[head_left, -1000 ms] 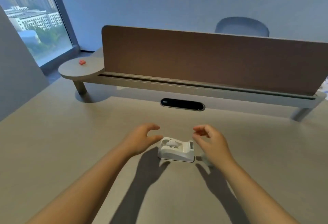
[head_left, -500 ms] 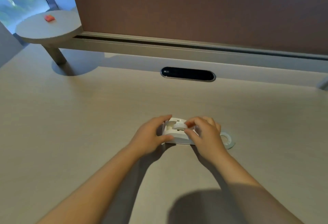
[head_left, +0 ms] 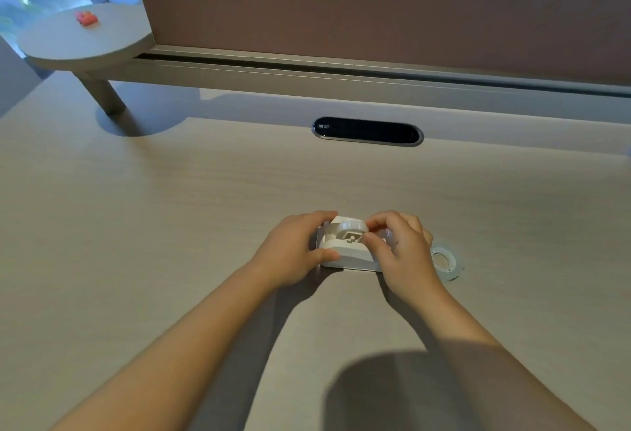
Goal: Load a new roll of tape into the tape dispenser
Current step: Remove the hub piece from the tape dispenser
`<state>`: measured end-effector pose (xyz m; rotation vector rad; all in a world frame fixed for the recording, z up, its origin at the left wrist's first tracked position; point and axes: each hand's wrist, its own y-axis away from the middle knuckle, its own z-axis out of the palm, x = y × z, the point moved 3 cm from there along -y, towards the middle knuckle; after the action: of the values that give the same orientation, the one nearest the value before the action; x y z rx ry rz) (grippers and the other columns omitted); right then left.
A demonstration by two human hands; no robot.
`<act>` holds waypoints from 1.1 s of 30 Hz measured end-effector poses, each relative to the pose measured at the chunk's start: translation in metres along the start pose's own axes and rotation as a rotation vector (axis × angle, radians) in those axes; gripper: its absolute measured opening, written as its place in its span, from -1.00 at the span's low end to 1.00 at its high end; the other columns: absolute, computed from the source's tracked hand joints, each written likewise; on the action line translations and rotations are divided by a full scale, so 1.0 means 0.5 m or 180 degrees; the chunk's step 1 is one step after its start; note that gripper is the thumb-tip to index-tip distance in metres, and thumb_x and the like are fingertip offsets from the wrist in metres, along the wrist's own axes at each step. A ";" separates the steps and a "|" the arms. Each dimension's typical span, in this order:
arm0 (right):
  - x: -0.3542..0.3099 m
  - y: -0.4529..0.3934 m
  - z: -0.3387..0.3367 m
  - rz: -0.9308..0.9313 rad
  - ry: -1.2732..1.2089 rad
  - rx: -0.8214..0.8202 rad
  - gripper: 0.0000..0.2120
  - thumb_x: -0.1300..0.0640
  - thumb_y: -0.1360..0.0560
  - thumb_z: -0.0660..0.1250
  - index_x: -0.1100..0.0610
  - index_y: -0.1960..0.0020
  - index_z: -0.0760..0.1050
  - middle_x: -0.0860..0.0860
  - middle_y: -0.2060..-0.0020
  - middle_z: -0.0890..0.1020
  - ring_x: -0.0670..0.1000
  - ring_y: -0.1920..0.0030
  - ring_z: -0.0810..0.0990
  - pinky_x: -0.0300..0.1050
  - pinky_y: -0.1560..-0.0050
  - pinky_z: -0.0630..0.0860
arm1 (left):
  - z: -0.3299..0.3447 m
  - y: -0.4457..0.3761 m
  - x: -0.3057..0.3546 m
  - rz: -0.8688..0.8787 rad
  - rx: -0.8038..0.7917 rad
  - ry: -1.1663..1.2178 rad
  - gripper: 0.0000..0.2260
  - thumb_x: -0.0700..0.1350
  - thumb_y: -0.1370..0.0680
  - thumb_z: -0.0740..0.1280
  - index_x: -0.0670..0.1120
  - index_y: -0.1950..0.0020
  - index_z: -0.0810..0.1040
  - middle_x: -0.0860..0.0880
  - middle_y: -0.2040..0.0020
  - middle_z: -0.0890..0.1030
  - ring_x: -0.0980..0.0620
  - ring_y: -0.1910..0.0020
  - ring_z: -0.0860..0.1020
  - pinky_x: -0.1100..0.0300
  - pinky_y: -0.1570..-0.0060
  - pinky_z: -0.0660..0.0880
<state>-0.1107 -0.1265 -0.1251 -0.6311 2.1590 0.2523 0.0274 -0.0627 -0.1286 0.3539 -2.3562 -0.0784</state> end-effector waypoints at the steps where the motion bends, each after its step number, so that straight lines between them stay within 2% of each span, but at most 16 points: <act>1: -0.004 0.001 -0.006 -0.0060 0.0024 0.0050 -0.75 0.19 -0.46 0.27 -0.15 0.23 0.35 0.07 -0.02 0.49 0.12 -0.16 0.30 -0.29 0.11 0.10 | -0.004 0.001 0.005 0.0014 -0.0060 -0.0158 -0.46 -0.02 -0.40 0.36 -0.02 -0.35 0.30 -0.08 -0.37 0.41 -0.08 -0.37 0.31 0.05 -0.32 0.26; 3: -0.016 0.004 -0.027 -0.0252 0.0009 0.0222 -0.83 0.19 -0.47 0.26 -0.06 0.18 0.36 0.08 0.01 0.50 0.13 -0.13 0.32 -0.42 0.10 0.14 | -0.018 0.005 0.022 -0.0042 0.0009 -0.0181 -0.45 0.01 -0.42 0.33 -0.04 -0.37 0.27 -0.10 -0.43 0.30 -0.07 -0.41 0.21 0.06 -0.36 0.18; 4: -0.024 0.006 -0.038 -0.0346 -0.0070 0.0258 -0.85 0.19 -0.48 0.25 -0.04 0.17 0.37 0.06 0.06 0.51 0.12 -0.10 0.35 -0.42 0.03 0.17 | -0.027 0.011 0.034 -0.0112 0.0127 0.0099 -0.48 0.01 -0.44 0.31 -0.06 -0.36 0.29 -0.10 -0.40 0.33 -0.06 -0.38 0.26 0.09 -0.32 0.23; 5: -0.032 0.008 -0.048 -0.0437 -0.0185 0.0249 -0.88 0.19 -0.48 0.25 -0.02 0.16 0.38 0.02 0.12 0.51 0.12 -0.06 0.39 -0.31 -0.02 0.24 | -0.035 0.018 0.047 -0.0189 0.0217 0.0558 -0.54 -0.02 -0.46 0.29 -0.08 -0.33 0.33 -0.09 -0.33 0.40 -0.04 -0.30 0.36 0.13 -0.23 0.32; 6: -0.038 0.012 -0.054 -0.0510 -0.0316 0.0208 -0.90 0.17 -0.48 0.24 -0.01 0.17 0.39 -0.03 0.19 0.51 0.10 -0.01 0.44 -0.20 0.01 0.31 | -0.038 0.025 0.060 -0.0239 0.0201 0.1081 -0.63 -0.05 -0.47 0.26 -0.09 -0.27 0.40 -0.06 -0.21 0.49 -0.03 -0.18 0.45 0.19 -0.09 0.40; 7: -0.043 0.017 -0.057 -0.0572 -0.0441 0.0147 -0.91 0.15 -0.47 0.22 -0.01 0.19 0.40 -0.09 0.25 0.50 0.05 0.07 0.48 -0.18 0.07 0.38 | -0.037 0.033 0.073 -0.0254 0.0089 0.1535 -0.72 -0.07 -0.49 0.24 -0.09 -0.18 0.47 -0.04 -0.07 0.55 -0.01 -0.04 0.52 0.24 0.06 0.44; 10: -0.042 0.040 -0.053 -0.0579 -0.0780 0.0016 -0.75 0.23 -0.49 0.23 -0.09 0.27 0.41 -0.18 0.30 0.52 -0.22 0.24 0.50 -0.45 0.25 0.39 | -0.018 0.056 0.088 -0.0240 -0.0066 0.2009 -0.89 -0.13 -0.48 0.25 -0.07 0.13 0.57 -0.02 0.24 0.58 0.11 0.30 0.51 0.32 0.29 0.45; 12: -0.035 0.059 -0.046 -0.0668 -0.0713 0.0114 -0.80 0.26 -0.48 0.25 -0.03 0.21 0.45 -0.15 0.27 0.51 -0.23 0.23 0.49 -0.52 0.25 0.36 | 0.005 0.071 0.083 -0.0274 0.0014 0.2234 -0.89 -0.17 -0.47 0.27 -0.09 0.21 0.57 -0.02 0.31 0.57 0.16 0.39 0.52 0.35 0.32 0.49; 14: -0.029 0.085 -0.044 -0.0861 -0.0429 0.0354 -0.92 0.23 -0.47 0.28 0.11 0.06 0.50 -0.09 0.19 0.47 -0.16 0.16 0.44 -0.58 0.16 0.32 | 0.026 0.086 0.073 -0.0322 0.0147 0.2471 -0.89 -0.20 -0.47 0.27 -0.14 0.23 0.56 0.01 0.39 0.57 0.20 0.46 0.52 0.35 0.32 0.49; 17: -0.027 0.130 -0.035 -0.1444 0.0222 0.0478 -0.80 0.17 -0.40 0.29 0.21 0.00 0.52 0.03 0.14 0.51 -0.09 0.12 0.40 -0.55 0.04 0.25 | 0.052 0.112 0.061 -0.0227 0.0239 0.2504 -0.87 -0.21 -0.48 0.25 -0.16 0.24 0.53 0.12 0.57 0.52 0.22 0.56 0.45 0.40 0.43 0.43; 18: -0.024 0.146 -0.030 -0.1619 0.0437 0.0416 -0.78 0.18 -0.37 0.30 0.21 0.00 0.53 0.09 0.15 0.55 -0.05 0.11 0.42 -0.49 0.03 0.25 | 0.060 0.122 0.060 -0.0166 0.0249 0.2500 -0.87 -0.20 -0.49 0.25 -0.16 0.25 0.53 0.12 0.58 0.51 0.22 0.57 0.45 0.40 0.44 0.43; 20: -0.018 0.178 -0.022 -0.1799 0.0814 0.0351 -0.75 0.22 -0.34 0.31 0.22 0.00 0.54 0.19 0.18 0.58 0.07 0.11 0.49 -0.39 0.04 0.23 | 0.073 0.149 0.064 -0.0054 0.0235 0.2495 -0.87 -0.20 -0.48 0.25 -0.15 0.23 0.54 0.07 0.47 0.54 0.21 0.51 0.49 0.40 0.40 0.48; 23: -0.021 0.231 -0.017 -0.1931 0.1166 0.0481 -0.74 0.21 -0.32 0.30 0.26 0.01 0.54 0.22 0.22 0.58 0.16 0.20 0.55 -0.36 0.03 0.23 | 0.093 0.195 0.071 0.0095 0.0137 0.2374 -0.87 -0.21 -0.48 0.25 -0.21 0.06 0.57 -0.08 0.22 0.58 0.08 0.25 0.57 0.36 0.22 0.54; 27: -0.042 0.307 -0.011 -0.2186 0.1506 0.0792 -0.76 0.19 -0.33 0.31 0.25 0.03 0.54 0.19 0.24 0.61 0.14 0.25 0.58 -0.24 0.26 0.52 | 0.098 0.260 0.084 0.0272 0.0091 0.2299 -0.79 -0.18 -0.48 0.26 -0.17 -0.08 0.55 -0.15 -0.02 0.61 -0.06 -0.03 0.57 0.11 -0.15 0.50; 30: -0.063 0.345 -0.016 -0.2243 0.1590 0.0990 -0.77 0.18 -0.32 0.33 0.23 0.04 0.54 0.17 0.25 0.64 0.13 0.25 0.61 -0.16 0.28 0.59 | 0.087 0.299 0.103 0.0292 0.0340 0.2363 -0.74 -0.19 -0.46 0.29 -0.22 -0.13 0.51 -0.12 0.03 0.60 -0.01 0.05 0.59 0.17 -0.05 0.52; 33: -0.082 0.364 -0.024 -0.2219 0.1657 0.1038 -0.79 0.15 -0.31 0.32 0.19 0.08 0.55 0.13 0.27 0.66 0.08 0.27 0.63 -0.21 0.31 0.57 | 0.079 0.324 0.117 0.0320 0.0810 0.2240 -0.88 -0.21 -0.43 0.32 -0.18 0.06 0.58 -0.07 0.18 0.59 -0.01 0.14 0.58 0.19 0.03 0.53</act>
<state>-0.1931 0.0383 -0.0928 -1.3003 2.2191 -0.6905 -0.0774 0.0751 -0.0924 0.3180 -1.6789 0.3442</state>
